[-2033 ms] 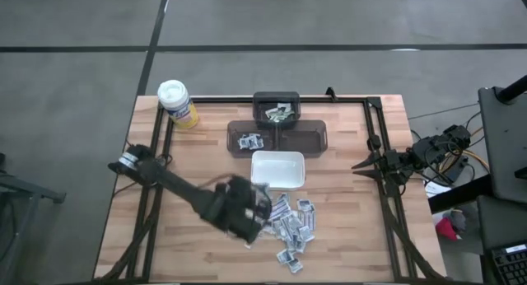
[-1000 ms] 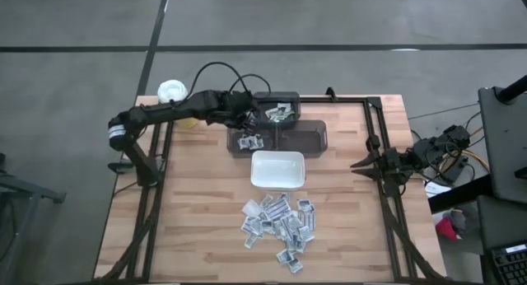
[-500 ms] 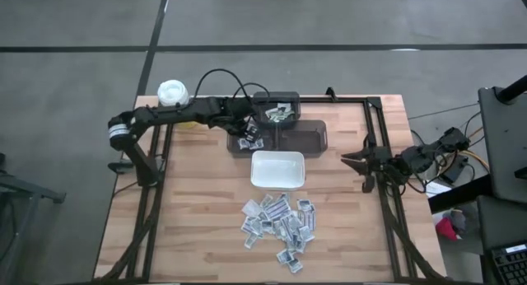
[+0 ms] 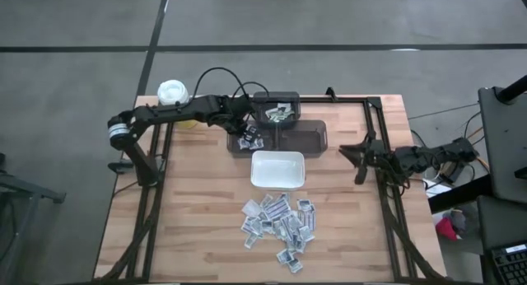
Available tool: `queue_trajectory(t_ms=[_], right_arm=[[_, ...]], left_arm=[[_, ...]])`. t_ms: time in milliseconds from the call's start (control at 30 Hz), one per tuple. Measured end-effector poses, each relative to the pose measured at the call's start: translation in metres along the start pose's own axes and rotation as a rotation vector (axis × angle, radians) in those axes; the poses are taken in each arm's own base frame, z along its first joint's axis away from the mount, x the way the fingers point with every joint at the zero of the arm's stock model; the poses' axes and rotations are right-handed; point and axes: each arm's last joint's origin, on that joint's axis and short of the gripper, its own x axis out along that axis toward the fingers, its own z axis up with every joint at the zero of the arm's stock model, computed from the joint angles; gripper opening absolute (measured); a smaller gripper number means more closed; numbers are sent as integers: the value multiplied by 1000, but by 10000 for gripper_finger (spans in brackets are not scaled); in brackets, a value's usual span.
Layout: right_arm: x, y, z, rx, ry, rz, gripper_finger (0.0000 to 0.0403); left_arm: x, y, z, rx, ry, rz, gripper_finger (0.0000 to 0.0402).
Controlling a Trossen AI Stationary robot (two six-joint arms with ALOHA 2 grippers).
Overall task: Pick & Place First Aid Supplies
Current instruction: Put the alcohol pad into the left black bin
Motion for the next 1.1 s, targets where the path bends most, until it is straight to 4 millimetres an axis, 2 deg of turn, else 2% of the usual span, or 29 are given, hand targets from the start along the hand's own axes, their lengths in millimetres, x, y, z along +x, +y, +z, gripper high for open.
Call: queue_trajectory(t_ms=[200,433,767,1100], right_arm=[[3,-3,-1,-9,20,53,59],[7,-6,-4,5,59,166,59],[13,-13,-17,44,112,204,59],[15,-14,-18,35,98,226,59]], left_arm=[[1,3,2,-13,12,-20,0],[12,10,1,-34,43,-66,0],[18,16,1,-56,54,-55,0],[43,13,1,-55,98,-31,0]])
